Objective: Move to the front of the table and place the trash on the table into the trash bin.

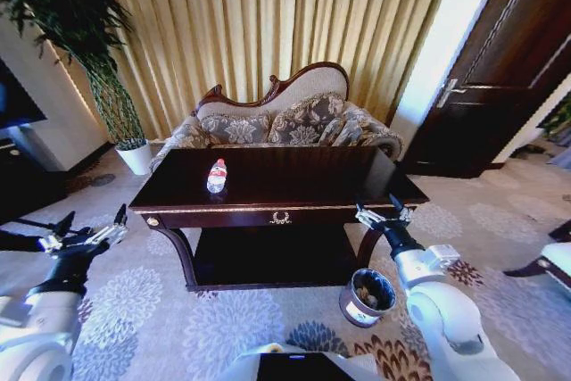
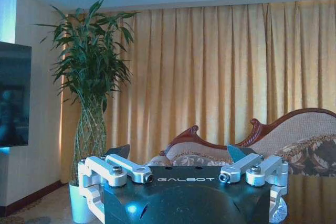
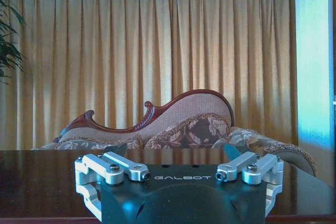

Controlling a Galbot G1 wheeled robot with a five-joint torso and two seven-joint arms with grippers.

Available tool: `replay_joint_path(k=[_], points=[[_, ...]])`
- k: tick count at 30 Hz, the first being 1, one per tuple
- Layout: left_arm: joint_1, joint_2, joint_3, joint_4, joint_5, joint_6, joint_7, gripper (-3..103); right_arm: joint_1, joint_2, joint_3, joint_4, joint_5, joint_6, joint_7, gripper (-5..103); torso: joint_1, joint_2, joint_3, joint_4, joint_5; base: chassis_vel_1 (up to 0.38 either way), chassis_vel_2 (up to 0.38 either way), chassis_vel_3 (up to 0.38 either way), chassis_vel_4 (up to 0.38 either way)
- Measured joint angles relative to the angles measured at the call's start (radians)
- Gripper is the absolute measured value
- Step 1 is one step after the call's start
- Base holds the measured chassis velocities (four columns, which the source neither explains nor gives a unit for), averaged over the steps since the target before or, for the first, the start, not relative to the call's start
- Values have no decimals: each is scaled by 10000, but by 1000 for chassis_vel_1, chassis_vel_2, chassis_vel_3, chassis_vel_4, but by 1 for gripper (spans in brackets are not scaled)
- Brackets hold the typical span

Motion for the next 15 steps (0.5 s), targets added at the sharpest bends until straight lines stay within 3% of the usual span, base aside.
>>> replay_joint_path(k=[15], points=[[13, 22, 91, 30, 70, -75, 281, 100, -108, -8, -63, -65, 14, 4, -303, 100, 0, 0, 0, 0, -1, -20, 20, 18, -20]])
